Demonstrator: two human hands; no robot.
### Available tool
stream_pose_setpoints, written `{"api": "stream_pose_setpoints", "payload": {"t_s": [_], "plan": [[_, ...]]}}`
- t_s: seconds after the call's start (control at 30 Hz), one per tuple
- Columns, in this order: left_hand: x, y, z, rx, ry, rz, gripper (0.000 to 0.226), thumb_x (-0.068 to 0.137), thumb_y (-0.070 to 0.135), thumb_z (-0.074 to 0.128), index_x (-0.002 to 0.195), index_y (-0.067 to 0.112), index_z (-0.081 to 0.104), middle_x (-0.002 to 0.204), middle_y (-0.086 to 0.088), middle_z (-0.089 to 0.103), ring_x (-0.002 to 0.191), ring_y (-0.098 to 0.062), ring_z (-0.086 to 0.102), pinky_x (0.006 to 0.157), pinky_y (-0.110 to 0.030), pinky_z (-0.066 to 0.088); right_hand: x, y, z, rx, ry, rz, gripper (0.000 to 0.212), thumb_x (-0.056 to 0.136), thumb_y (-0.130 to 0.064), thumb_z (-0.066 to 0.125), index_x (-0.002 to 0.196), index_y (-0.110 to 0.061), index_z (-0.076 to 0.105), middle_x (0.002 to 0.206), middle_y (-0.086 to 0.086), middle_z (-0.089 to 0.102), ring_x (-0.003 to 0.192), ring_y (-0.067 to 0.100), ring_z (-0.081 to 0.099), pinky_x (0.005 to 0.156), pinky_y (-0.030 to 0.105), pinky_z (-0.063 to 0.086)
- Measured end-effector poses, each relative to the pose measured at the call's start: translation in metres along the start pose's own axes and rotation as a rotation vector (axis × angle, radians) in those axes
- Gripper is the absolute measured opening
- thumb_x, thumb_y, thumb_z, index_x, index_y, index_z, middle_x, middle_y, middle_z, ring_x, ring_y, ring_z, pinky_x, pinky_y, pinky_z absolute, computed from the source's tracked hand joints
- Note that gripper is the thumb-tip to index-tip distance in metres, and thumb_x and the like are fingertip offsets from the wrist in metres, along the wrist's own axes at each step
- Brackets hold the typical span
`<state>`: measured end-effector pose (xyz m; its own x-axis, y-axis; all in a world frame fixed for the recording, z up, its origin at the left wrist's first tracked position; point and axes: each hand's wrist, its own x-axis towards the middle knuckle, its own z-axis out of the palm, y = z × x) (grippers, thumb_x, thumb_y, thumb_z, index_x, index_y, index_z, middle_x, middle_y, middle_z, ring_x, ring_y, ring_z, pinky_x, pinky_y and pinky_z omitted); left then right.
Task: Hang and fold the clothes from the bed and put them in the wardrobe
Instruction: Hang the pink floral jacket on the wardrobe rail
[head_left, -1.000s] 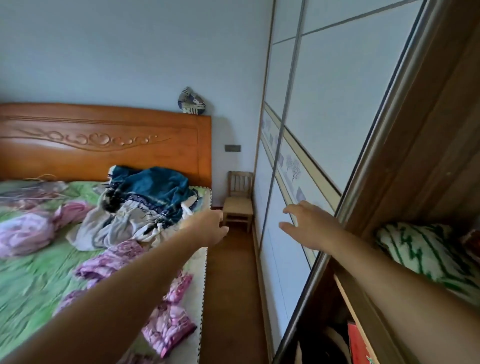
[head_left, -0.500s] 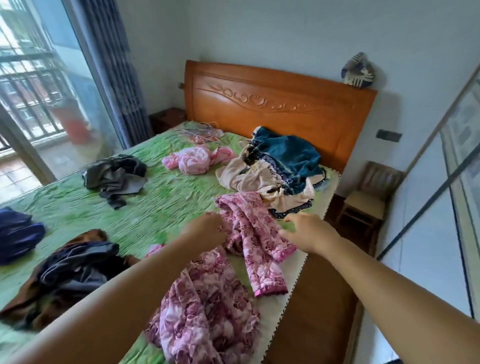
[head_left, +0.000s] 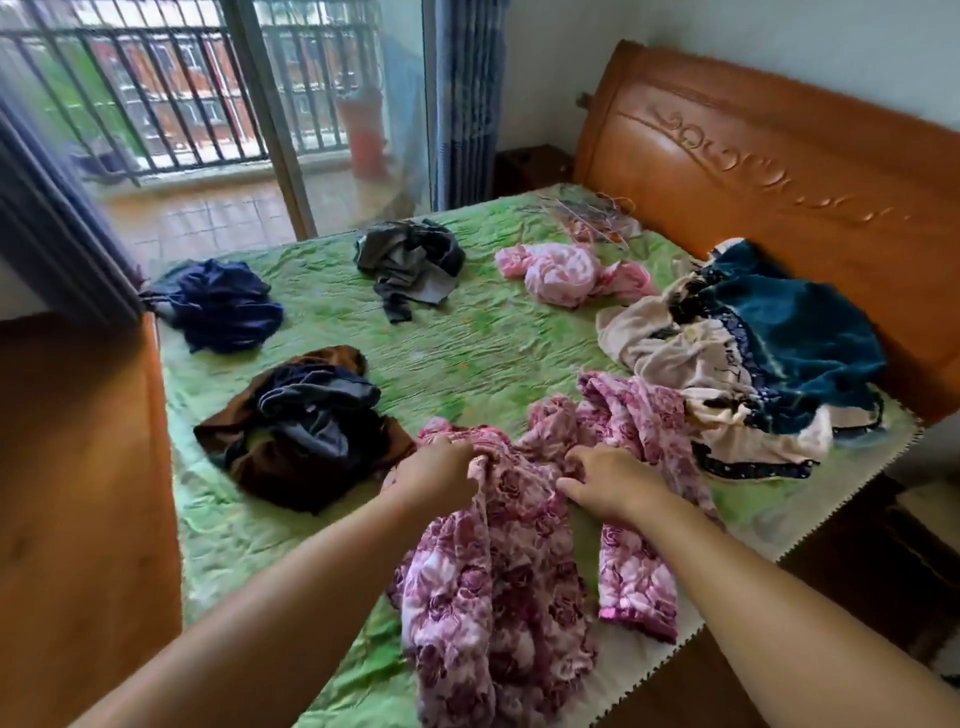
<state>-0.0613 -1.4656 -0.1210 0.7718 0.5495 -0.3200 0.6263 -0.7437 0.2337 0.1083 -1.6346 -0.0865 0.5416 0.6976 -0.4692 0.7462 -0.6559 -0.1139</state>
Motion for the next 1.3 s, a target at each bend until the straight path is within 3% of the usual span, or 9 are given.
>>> {"api": "stream_pose_setpoints", "payload": {"t_s": [0.17, 0.33, 0.57, 0.87, 1.03, 1.2, 1.3], "plan": [[0.001, -0.017, 0.048, -0.092, -0.037, -0.17, 0.031, 0.093, 0.038, 0.052, 0.116, 0.017, 0.055, 0.119, -0.012, 0.056, 0.113, -0.034, 0.057, 0.088, -0.047, 0.054, 0.06, -0.032, 0.022, -0.045, -0.093, -0.122, 0.068, 0.096, -0.057, 0.051, 0.154, -0.025, 0.035, 0.154, 0.013, 0.042, 0.138, 0.034, 0.044, 0.108, 0.048, 0.043], [0.007, -0.013, 0.099, -0.167, -0.096, -0.38, 0.041, 0.09, 0.032, 0.054, 0.127, 0.016, 0.049, 0.129, -0.014, 0.049, 0.12, -0.038, 0.052, 0.092, -0.051, 0.05, 0.111, -0.041, 0.05, -0.108, -0.168, -0.244, 0.062, 0.093, -0.057, 0.053, 0.144, -0.023, 0.042, 0.14, 0.012, 0.052, 0.128, 0.035, 0.051, 0.1, 0.051, 0.048], [0.055, -0.019, 0.145, -0.25, -0.112, -0.497, 0.04, 0.09, 0.033, 0.056, 0.125, 0.017, 0.047, 0.124, -0.011, 0.048, 0.116, -0.038, 0.051, 0.084, -0.05, 0.047, 0.185, -0.035, 0.085, -0.122, -0.24, -0.285, 0.066, 0.091, -0.058, 0.053, 0.146, -0.024, 0.04, 0.143, 0.014, 0.049, 0.131, 0.037, 0.049, 0.102, 0.052, 0.047], [0.133, -0.045, 0.183, -0.332, -0.136, -0.543, 0.044, 0.095, 0.037, 0.053, 0.134, 0.018, 0.043, 0.131, -0.012, 0.043, 0.121, -0.037, 0.047, 0.081, -0.051, 0.048, 0.283, -0.034, 0.132, -0.087, -0.273, -0.255, 0.064, 0.095, -0.057, 0.049, 0.151, -0.027, 0.035, 0.146, 0.021, 0.044, 0.132, 0.042, 0.047, 0.106, 0.053, 0.044], [0.185, -0.064, 0.199, -0.432, -0.086, -0.586, 0.051, 0.096, 0.039, 0.05, 0.142, 0.022, 0.036, 0.143, -0.014, 0.037, 0.129, -0.038, 0.042, 0.094, -0.054, 0.048, 0.345, -0.037, 0.155, -0.046, -0.247, -0.181, 0.053, 0.104, -0.05, 0.038, 0.149, -0.022, 0.034, 0.146, 0.028, 0.038, 0.129, 0.048, 0.045, 0.107, 0.054, 0.041], [0.234, -0.085, 0.219, -0.69, -0.056, -0.64, 0.069, 0.096, 0.037, 0.051, 0.154, 0.035, 0.015, 0.152, -0.021, 0.029, 0.127, -0.043, 0.048, 0.101, -0.055, 0.046, 0.394, -0.037, 0.172, 0.061, -0.273, -0.072, 0.068, 0.1, -0.05, 0.048, 0.158, -0.029, 0.019, 0.151, 0.029, 0.036, 0.135, 0.047, 0.041, 0.112, 0.052, 0.038], [0.247, -0.098, 0.224, -0.904, 0.04, -0.671, 0.092, 0.085, 0.028, 0.061, 0.156, 0.037, 0.004, 0.143, -0.011, 0.042, 0.107, -0.027, 0.06, 0.087, -0.039, 0.054, 0.409, -0.04, 0.178, 0.386, -0.265, 0.042, 0.088, 0.094, -0.047, 0.064, 0.161, -0.025, 0.012, 0.157, 0.023, 0.036, 0.139, 0.041, 0.041, 0.115, 0.046, 0.036]]}}
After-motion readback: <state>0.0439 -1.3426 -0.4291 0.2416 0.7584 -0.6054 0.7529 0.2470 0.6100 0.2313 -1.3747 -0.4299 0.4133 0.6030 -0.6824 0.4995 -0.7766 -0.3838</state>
